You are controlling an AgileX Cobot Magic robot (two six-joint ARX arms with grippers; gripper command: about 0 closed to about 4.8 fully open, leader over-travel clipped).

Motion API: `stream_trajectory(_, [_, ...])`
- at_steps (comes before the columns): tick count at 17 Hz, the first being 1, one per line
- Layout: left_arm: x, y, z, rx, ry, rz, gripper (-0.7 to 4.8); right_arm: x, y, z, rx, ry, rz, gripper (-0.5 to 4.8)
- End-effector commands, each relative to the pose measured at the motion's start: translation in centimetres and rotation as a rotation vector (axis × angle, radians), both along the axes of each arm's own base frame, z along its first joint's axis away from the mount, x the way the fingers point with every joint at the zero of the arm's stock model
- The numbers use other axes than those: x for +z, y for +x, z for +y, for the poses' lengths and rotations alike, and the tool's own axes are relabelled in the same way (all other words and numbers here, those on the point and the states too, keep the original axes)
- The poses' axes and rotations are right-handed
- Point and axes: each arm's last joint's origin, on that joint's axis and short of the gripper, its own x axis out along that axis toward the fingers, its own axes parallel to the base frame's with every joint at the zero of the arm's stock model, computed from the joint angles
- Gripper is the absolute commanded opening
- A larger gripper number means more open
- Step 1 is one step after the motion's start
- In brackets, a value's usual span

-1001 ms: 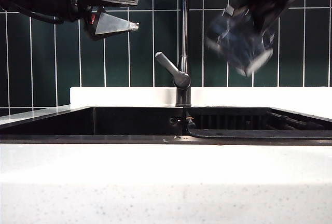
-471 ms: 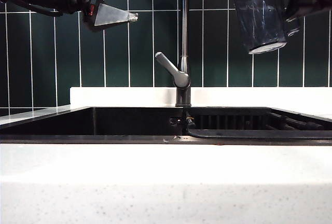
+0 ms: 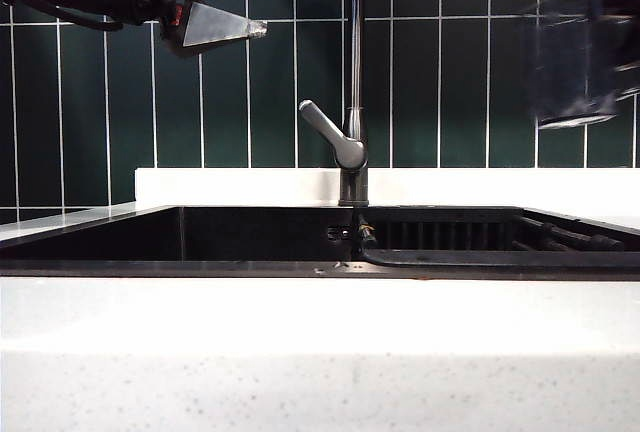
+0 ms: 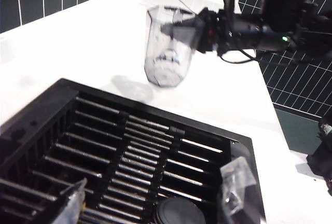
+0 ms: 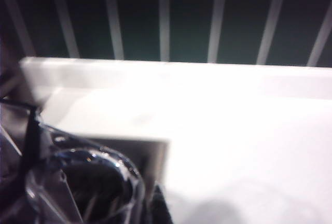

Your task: Pick up the mug next to the sink, go to the faucet to get some water, pour the water into the sink, and finally put the mug back to its place.

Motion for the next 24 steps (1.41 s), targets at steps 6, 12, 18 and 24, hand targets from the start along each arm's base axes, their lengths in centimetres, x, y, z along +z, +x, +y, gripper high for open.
stream_trajectory(6, [0.6, -0.3, -1.5, -0.023, -0.009, -0.067, 3.38, -2.9, 3.1, -5.1, 0.035, 0.088, -0.059, -0.06])
stream_trajectory(12, [0.9, -0.4, -2.0, -0.025, -0.014, -0.104, 3.38, -5.7, 5.0, -5.6, 0.031, 0.070, -0.041, -0.06])
stream_trajectory(18, [0.8, -0.4, -2.0, -0.027, -0.014, -0.102, 3.38, -6.3, 6.5, -6.4, 0.024, 0.021, -0.032, -0.06])
stream_trajectory(24, [0.9, -0.4, -2.0, -0.026, -0.015, -0.106, 3.36, -6.6, 6.9, -7.8, -0.013, 0.024, -0.023, -0.06])
